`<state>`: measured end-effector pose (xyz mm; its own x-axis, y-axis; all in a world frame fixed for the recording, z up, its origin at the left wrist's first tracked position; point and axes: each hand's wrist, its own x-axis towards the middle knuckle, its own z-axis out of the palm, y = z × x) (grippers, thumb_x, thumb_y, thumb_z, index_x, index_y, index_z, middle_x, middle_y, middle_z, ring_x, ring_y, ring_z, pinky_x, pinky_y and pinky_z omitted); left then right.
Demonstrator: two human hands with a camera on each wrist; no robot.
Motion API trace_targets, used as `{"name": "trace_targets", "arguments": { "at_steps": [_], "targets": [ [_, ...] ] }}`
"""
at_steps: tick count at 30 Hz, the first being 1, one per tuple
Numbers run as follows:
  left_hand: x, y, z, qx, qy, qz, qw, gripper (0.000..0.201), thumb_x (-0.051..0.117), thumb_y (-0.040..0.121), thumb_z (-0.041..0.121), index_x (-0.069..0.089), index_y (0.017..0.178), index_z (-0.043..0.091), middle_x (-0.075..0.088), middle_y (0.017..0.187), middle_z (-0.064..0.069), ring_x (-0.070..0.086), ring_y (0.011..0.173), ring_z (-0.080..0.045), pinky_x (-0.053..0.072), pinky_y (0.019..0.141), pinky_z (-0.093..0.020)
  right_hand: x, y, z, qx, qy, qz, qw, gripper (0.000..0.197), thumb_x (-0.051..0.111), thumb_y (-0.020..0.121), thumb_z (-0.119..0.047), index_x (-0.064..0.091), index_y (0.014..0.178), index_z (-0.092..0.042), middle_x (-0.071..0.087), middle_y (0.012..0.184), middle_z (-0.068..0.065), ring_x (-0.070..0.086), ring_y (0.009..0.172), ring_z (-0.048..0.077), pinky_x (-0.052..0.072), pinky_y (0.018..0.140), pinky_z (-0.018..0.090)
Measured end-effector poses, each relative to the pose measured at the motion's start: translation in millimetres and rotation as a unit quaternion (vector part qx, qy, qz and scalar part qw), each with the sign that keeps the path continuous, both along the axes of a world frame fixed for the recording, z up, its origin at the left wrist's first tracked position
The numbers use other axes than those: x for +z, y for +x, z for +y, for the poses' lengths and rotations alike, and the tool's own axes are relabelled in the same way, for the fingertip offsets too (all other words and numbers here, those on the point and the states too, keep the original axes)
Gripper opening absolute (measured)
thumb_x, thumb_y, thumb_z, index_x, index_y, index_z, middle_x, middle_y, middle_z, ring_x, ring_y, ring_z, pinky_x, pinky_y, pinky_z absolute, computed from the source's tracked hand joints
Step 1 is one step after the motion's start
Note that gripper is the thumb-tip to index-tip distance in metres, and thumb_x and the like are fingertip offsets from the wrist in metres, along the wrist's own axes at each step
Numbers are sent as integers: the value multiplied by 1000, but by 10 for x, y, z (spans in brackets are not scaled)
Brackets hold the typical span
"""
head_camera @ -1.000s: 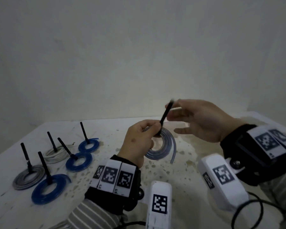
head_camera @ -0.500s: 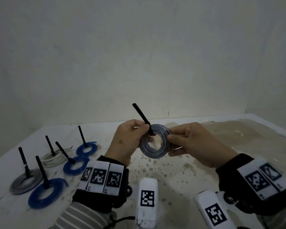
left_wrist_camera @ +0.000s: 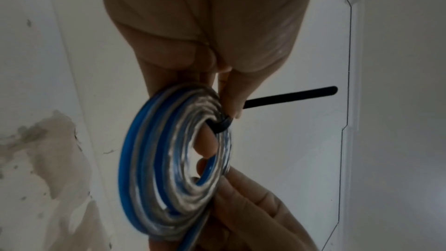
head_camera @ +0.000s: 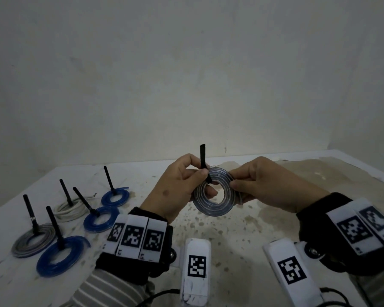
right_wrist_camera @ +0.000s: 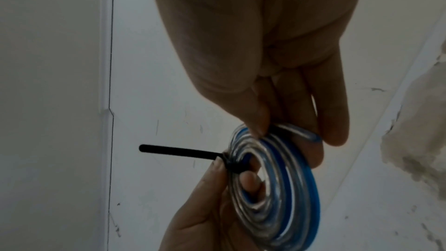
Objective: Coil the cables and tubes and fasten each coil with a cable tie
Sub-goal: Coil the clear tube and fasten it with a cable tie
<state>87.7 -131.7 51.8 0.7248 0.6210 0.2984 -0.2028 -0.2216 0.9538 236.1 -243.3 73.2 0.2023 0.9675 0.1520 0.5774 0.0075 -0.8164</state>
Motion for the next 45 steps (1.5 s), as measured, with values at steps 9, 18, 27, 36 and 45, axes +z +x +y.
{"name": "trace_targets", "arguments": {
  "at_steps": [9, 18, 27, 36, 45],
  "targets": [
    [-48, 141, -26, 65, -96, -129, 985, 15, 41, 96, 4, 54, 88, 9, 53, 62, -4, 41, 44, -8, 39, 50, -25, -52, -186, 51, -16, 89, 186, 978, 23, 49, 94, -13, 61, 111, -22, 71, 85, 14, 67, 74, 24, 59, 70, 40],
    [-112, 174, -80, 88, -90, -100, 987, 19, 48, 94, 10, 66, 89, 15, 60, 70, -1, 35, 39, -6, 37, 45, -21, -111, -295, 82, -21, 140, 187, 972, 24, 54, 90, -3, 65, 107, -16, 69, 81, 26, 69, 74, 29, 59, 62, 36],
    [-179, 216, -135, 138, -119, -46, 982, 17, 54, 90, 10, 66, 79, 11, 59, 57, 2, 32, 36, -9, 31, 43, -21, -28, -130, 69, -50, 93, -37, 994, 34, 61, 85, -33, 55, 117, -41, 62, 107, -8, 63, 86, 7, 49, 71, 17],
    [-98, 225, -228, 120, -33, -38, 991, 15, 61, 87, 15, 67, 90, 29, 56, 59, 7, 39, 38, -3, 35, 44, -18, 263, -276, 88, 21, 143, 46, 988, 25, 37, 98, -11, 61, 101, -9, 66, 88, -1, 50, 59, -12, 36, 57, 2],
    [-81, 206, -318, 77, -61, 7, 995, 17, 59, 89, 21, 63, 76, 11, 55, 61, -1, 29, 37, -9, 30, 42, -23, 215, -240, 183, -60, 145, -182, 971, 33, 38, 98, -16, 52, 70, -24, 51, 63, -5, 49, 61, 13, 36, 58, 14]
  ]
}}
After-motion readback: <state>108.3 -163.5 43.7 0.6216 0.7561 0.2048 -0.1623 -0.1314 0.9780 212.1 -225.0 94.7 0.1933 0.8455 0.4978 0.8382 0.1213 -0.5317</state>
